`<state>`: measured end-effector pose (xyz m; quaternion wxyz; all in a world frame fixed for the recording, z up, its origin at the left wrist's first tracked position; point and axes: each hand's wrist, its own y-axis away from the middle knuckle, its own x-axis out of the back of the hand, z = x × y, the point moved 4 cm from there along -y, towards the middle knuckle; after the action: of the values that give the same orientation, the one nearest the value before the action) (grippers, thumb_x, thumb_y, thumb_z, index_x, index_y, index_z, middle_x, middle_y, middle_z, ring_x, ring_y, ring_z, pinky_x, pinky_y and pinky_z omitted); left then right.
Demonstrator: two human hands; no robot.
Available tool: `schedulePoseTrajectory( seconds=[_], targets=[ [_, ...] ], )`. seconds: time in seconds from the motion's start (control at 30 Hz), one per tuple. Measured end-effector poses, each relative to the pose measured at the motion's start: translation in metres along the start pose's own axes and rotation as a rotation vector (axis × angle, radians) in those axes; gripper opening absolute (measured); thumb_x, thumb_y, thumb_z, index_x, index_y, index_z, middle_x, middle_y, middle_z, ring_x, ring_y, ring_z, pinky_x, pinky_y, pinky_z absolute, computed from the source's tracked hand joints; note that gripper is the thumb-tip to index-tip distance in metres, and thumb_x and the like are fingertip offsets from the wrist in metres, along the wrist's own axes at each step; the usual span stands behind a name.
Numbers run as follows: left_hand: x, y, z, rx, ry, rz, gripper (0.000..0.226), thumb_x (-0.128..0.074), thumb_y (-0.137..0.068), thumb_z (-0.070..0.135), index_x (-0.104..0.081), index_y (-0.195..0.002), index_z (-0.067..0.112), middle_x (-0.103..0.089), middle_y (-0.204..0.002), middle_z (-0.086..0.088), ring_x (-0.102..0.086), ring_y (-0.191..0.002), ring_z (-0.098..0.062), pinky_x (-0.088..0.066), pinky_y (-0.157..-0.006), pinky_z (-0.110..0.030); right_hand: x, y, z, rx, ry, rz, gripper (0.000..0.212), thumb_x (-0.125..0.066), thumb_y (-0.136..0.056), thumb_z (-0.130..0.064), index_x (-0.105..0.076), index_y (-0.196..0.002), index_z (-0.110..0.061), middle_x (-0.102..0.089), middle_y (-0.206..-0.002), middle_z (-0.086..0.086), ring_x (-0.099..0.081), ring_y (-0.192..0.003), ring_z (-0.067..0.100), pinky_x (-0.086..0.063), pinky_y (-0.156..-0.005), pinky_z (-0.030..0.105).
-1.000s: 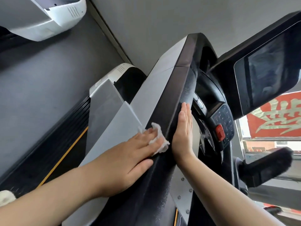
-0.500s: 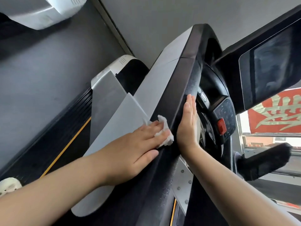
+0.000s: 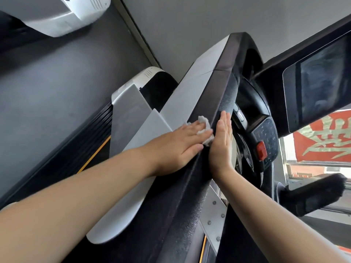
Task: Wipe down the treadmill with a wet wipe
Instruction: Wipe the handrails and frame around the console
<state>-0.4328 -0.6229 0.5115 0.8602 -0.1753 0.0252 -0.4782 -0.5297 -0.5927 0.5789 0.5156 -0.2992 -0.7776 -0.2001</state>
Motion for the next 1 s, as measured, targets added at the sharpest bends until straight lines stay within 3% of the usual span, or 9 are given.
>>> schedulePoseTrajectory(
  seconds=[0.3, 0.5, 0.7, 0.87, 1.0],
  targets=[
    [-0.003, 0.025, -0.003, 0.048, 0.060, -0.020, 0.058, -0.020, -0.089, 0.036, -0.014, -0.146, 0.026, -0.002, -0.155, 0.012, 0.005, -0.141, 0.006, 0.007, -0.110, -0.007, -0.003, 0.002, 0.001, 0.004, 0.070, -0.035, 0.068, -0.017, -0.089, -0.048, -0.011, -0.151, -0.019, -0.002, -0.159, -0.005, 0.003, -0.144, 0.003, 0.003, -0.117, 0.024],
    [-0.003, 0.034, -0.001, 0.028, 0.100, -0.015, 0.053, -0.017, -0.086, 0.051, -0.009, -0.138, 0.041, 0.002, -0.147, 0.029, 0.008, -0.133, 0.020, 0.004, -0.107, -0.002, -0.002, -0.001, 0.006, 0.023, 0.080, -0.091, 0.051, -0.020, -0.104, -0.036, -0.007, -0.151, -0.020, 0.001, -0.158, -0.009, 0.006, -0.142, 0.000, 0.007, -0.106, 0.011],
    [-0.003, 0.033, -0.001, 0.068, 0.139, -0.032, 0.047, -0.025, -0.090, 0.035, -0.010, -0.134, 0.042, 0.000, -0.141, 0.034, 0.009, -0.128, 0.026, 0.004, -0.104, 0.001, -0.002, -0.003, 0.008, 0.054, 0.100, -0.105, 0.051, -0.019, -0.103, -0.036, -0.007, -0.151, -0.022, 0.001, -0.158, -0.010, 0.006, -0.142, 0.000, 0.006, -0.106, 0.013],
    [-0.002, 0.032, -0.005, 0.015, 0.128, -0.034, 0.048, -0.016, -0.087, 0.051, -0.010, -0.135, 0.046, 0.001, -0.144, 0.033, 0.008, -0.131, 0.024, 0.004, -0.105, 0.000, -0.003, -0.007, 0.005, 0.041, 0.121, -0.101, 0.053, -0.022, -0.102, -0.035, -0.006, -0.151, -0.022, 0.002, -0.159, -0.009, 0.006, -0.142, 0.000, 0.005, -0.103, 0.011],
    [0.001, 0.030, -0.007, 0.004, 0.107, -0.065, 0.048, -0.016, -0.088, 0.051, -0.007, -0.134, 0.046, 0.002, -0.147, 0.030, 0.009, -0.132, 0.022, 0.005, -0.107, -0.002, -0.002, -0.006, 0.001, 0.021, 0.137, -0.076, 0.062, -0.024, -0.098, -0.048, -0.007, -0.151, -0.022, 0.001, -0.158, -0.010, 0.006, -0.143, 0.000, 0.005, -0.107, 0.014]
  ],
)
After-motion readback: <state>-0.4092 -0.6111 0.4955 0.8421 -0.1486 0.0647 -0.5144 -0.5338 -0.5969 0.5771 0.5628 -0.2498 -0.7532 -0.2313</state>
